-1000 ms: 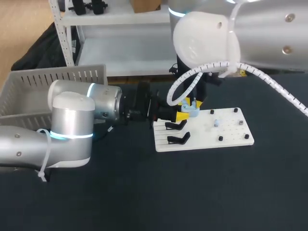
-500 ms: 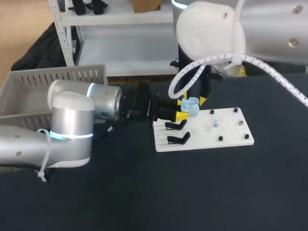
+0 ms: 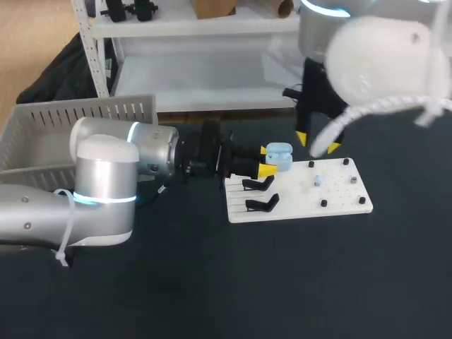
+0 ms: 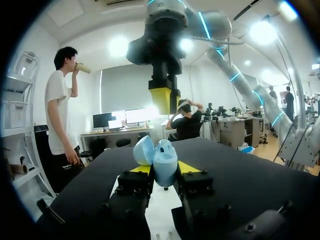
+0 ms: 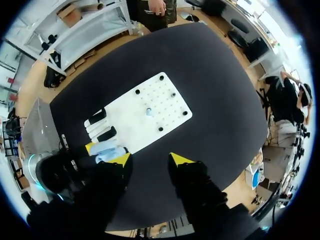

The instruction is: Pick up each earbud case from the left stands, insert the matching earbuds, close the lid, and place the case in the box.

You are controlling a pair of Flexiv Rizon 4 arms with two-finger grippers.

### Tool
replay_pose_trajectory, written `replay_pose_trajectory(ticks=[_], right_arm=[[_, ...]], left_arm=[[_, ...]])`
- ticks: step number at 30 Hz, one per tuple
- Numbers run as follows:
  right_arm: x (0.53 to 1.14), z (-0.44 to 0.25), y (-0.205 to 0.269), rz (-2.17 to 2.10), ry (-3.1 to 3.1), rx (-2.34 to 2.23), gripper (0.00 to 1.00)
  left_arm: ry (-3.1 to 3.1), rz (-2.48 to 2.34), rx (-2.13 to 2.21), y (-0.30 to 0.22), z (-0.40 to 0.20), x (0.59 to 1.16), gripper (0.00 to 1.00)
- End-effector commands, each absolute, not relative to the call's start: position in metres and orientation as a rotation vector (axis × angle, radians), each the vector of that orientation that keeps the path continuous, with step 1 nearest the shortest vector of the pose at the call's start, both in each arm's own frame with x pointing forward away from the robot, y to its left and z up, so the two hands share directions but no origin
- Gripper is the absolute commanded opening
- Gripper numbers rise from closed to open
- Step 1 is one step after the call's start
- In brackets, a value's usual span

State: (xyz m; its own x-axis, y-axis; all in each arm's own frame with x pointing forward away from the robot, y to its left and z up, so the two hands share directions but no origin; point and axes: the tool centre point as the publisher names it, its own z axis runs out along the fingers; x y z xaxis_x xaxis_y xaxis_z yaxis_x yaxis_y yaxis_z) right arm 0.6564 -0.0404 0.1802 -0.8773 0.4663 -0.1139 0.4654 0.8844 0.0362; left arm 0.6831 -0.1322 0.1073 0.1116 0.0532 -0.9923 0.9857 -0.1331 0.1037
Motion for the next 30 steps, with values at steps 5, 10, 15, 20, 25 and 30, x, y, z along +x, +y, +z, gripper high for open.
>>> replay_pose_trajectory(ticks=[5, 10, 15, 20, 25, 30], right_arm=[[0.643, 0.168, -0.079, 0.285, 2.821, 0.559, 0.49], [0.651, 0.155, -0.080, 0.302, 2.815, 0.516, 0.67], [0.659, 0.147, -0.077, 0.314, 2.816, 0.505, 0.58], [0.666, 0.138, -0.071, 0.313, 2.823, 0.505, 0.50], [0.671, 0.126, -0.063, 0.259, 2.858, 0.500, 0.49], [0.676, 0.110, -0.058, 0.192, 2.883, 0.526, 0.51]], left_arm=[[1.106, -1.192, 1.396, -0.132, 0.107, 0.682, 0.00], [1.125, -1.216, 1.367, -0.121, 0.102, 0.672, 0.00], [1.135, -1.212, 1.366, -0.108, 0.097, 0.662, 0.00], [1.127, -1.174, 1.375, -0.098, 0.096, 0.657, 0.00], [1.106, -1.160, 1.378, -0.092, 0.097, 0.657, 0.00], [1.087, -1.155, 1.384, -0.091, 0.098, 0.658, 0.00]])
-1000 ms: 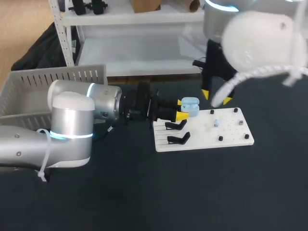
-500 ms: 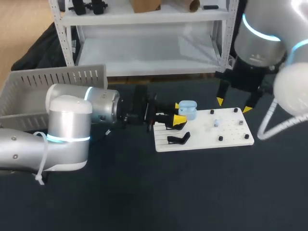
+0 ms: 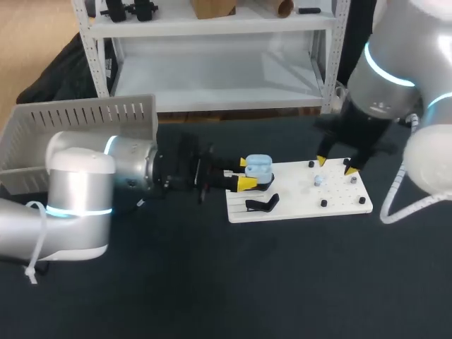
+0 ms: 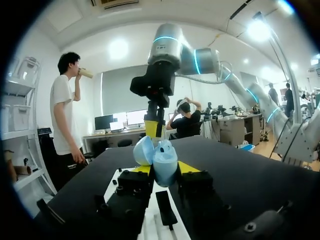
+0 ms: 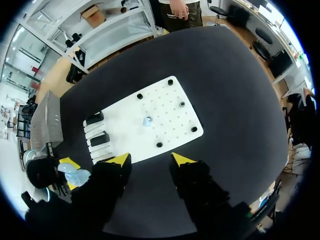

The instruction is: Pick up each earbud case from the left stands, insert the matching earbuds, close the lid, and place the case in the box.

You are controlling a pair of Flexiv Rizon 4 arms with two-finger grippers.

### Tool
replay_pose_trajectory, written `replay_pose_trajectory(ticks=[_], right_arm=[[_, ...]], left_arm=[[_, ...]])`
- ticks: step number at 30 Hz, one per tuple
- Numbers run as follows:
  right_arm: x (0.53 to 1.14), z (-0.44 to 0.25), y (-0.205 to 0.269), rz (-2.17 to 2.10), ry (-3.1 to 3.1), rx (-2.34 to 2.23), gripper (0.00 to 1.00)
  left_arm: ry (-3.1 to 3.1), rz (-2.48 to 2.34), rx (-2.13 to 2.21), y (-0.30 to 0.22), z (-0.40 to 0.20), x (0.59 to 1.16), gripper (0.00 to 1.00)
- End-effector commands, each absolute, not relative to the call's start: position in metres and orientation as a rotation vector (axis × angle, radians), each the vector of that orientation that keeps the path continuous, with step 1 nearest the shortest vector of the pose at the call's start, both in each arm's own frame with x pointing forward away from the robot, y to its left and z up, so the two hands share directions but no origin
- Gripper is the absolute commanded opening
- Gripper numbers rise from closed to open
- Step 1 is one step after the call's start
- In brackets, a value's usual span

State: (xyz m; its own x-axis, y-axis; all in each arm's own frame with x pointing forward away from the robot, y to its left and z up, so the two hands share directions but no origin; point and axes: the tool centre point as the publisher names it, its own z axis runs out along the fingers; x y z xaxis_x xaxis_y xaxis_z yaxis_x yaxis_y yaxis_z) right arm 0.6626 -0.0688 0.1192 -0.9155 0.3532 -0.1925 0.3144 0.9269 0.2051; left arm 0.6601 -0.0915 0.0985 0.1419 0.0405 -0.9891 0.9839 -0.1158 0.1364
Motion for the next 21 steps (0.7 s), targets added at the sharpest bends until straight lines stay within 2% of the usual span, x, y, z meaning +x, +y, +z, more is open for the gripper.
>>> replay_pose_trajectory(ticks=[1, 21], right_arm=[[0.678, 0.107, -0.058, 0.181, 2.883, 0.529, 0.51], [0.697, 0.064, -0.057, 0.097, 2.852, 0.517, 0.42]], left_arm=[[1.087, -1.155, 1.384, -0.091, 0.098, 0.658, 0.00], [1.087, -1.155, 1.384, -0.091, 0.098, 0.658, 0.00]])
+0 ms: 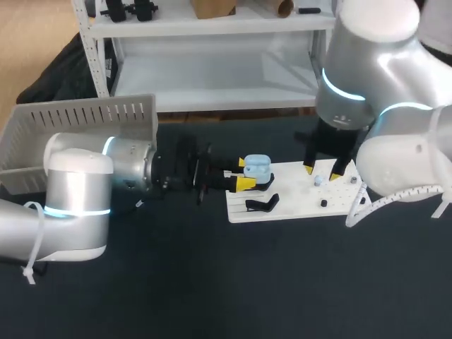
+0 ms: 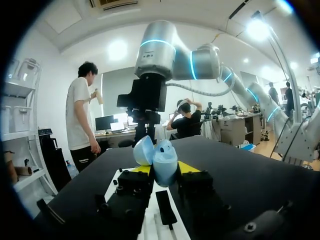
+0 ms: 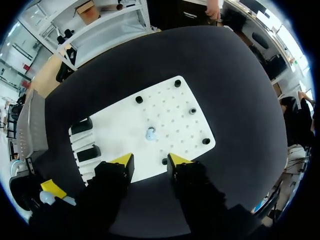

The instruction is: Pick up each earbud case from the left stands, insert the matching earbuds, close the lid, and place the case in the box.

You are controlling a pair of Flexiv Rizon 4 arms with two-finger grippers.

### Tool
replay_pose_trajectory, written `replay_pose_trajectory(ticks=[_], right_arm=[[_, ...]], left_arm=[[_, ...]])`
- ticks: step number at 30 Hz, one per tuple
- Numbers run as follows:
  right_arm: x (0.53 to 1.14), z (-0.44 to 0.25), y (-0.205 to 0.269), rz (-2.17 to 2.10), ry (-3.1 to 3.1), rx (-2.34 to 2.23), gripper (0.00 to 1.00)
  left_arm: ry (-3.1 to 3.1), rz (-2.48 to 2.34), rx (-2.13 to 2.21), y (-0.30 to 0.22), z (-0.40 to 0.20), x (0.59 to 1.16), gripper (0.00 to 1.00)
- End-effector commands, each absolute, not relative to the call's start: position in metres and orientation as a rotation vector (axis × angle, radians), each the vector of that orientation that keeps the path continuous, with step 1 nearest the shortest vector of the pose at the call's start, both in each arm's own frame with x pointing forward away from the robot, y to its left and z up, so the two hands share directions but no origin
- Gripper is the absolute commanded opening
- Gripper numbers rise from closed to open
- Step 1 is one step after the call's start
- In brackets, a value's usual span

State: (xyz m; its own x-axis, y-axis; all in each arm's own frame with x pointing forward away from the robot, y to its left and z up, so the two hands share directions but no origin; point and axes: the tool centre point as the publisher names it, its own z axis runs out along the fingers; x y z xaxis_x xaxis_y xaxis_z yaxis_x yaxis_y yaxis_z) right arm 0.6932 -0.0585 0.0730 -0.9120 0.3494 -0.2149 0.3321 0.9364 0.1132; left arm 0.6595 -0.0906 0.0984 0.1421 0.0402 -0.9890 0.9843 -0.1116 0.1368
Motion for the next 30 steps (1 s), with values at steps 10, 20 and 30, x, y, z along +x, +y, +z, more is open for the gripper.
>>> replay_pose_trajectory(ticks=[10, 20, 30], right_arm=[[0.704, 0.048, -0.061, 0.100, 2.852, 0.547, 0.42], [0.711, 0.037, -0.062, 0.119, 2.853, 0.557, 0.40], [0.717, 0.036, -0.062, 0.139, 2.853, 0.561, 0.37]], left_arm=[[1.087, -1.155, 1.384, -0.091, 0.098, 0.658, 0.00], [1.087, -1.155, 1.384, -0.091, 0.098, 0.658, 0.00], [1.087, -1.155, 1.384, -0.091, 0.098, 0.658, 0.00]])
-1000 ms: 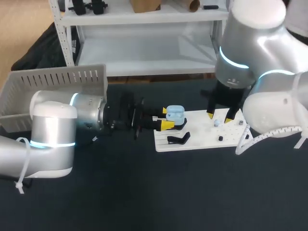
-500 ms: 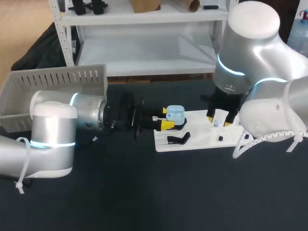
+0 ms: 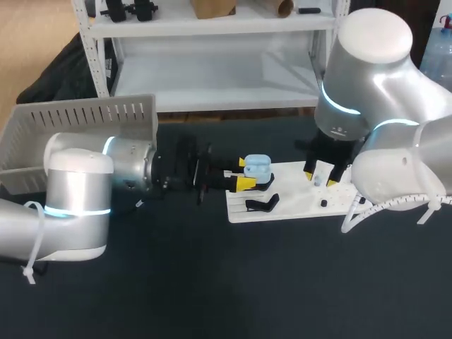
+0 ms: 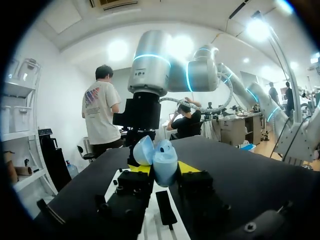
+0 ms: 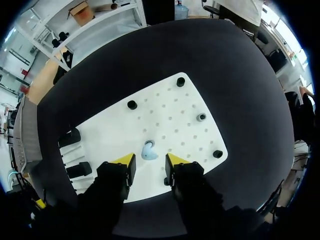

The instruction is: Pick up each earbud case from the left stands, insert the matching earbuds, close the lid, and place the case in the box.

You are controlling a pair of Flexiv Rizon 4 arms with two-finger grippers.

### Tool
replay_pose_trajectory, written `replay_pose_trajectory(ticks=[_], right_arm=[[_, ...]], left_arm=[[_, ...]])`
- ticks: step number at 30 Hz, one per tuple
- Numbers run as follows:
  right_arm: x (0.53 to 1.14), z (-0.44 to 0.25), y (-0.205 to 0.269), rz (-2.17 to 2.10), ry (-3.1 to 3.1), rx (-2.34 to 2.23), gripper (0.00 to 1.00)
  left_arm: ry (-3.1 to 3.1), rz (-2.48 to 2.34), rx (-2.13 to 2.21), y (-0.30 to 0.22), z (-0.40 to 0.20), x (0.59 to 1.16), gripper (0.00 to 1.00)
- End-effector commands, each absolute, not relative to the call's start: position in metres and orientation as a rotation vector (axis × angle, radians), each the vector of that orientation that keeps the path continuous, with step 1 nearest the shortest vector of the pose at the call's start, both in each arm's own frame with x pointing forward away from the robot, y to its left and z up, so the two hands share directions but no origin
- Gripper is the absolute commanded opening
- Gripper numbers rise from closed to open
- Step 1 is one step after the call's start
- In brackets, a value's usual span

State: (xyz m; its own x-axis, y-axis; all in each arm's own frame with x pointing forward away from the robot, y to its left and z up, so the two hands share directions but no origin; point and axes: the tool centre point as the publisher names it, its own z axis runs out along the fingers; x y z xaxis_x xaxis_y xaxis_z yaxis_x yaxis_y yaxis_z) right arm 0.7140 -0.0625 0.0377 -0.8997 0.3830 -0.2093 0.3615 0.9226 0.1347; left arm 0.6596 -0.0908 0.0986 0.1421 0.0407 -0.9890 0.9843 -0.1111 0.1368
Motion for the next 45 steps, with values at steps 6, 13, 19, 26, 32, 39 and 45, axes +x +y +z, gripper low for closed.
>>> replay_pose_trajectory(ticks=[6, 13, 19, 26, 32, 39, 45], right_arm=[[0.719, 0.034, -0.062, 0.147, 2.859, 0.565, 0.33], [0.722, 0.031, -0.062, 0.150, 2.864, 0.571, 0.29], [0.723, 0.030, -0.063, 0.152, 2.866, 0.579, 0.29], [0.724, 0.028, -0.063, 0.151, 2.872, 0.584, 0.25], [0.725, 0.027, -0.064, 0.151, 2.874, 0.587, 0.12], [0.724, 0.028, -0.066, 0.143, 2.880, 0.590, 0.00], [0.719, 0.042, -0.065, 0.142, 2.870, 0.585, 0.00]], left_arm=[[1.087, -1.155, 1.384, -0.091, 0.098, 0.658, 0.00], [1.087, -1.155, 1.384, -0.091, 0.098, 0.658, 0.00], [1.087, -1.155, 1.384, -0.091, 0.098, 0.658, 0.00], [1.087, -1.155, 1.384, -0.091, 0.098, 0.658, 0.00], [1.087, -1.155, 1.384, -0.091, 0.098, 0.658, 0.00], [1.087, -1.155, 1.384, -0.091, 0.098, 0.658, 0.00], [1.087, -1.155, 1.384, -0.091, 0.098, 0.658, 0.00]])
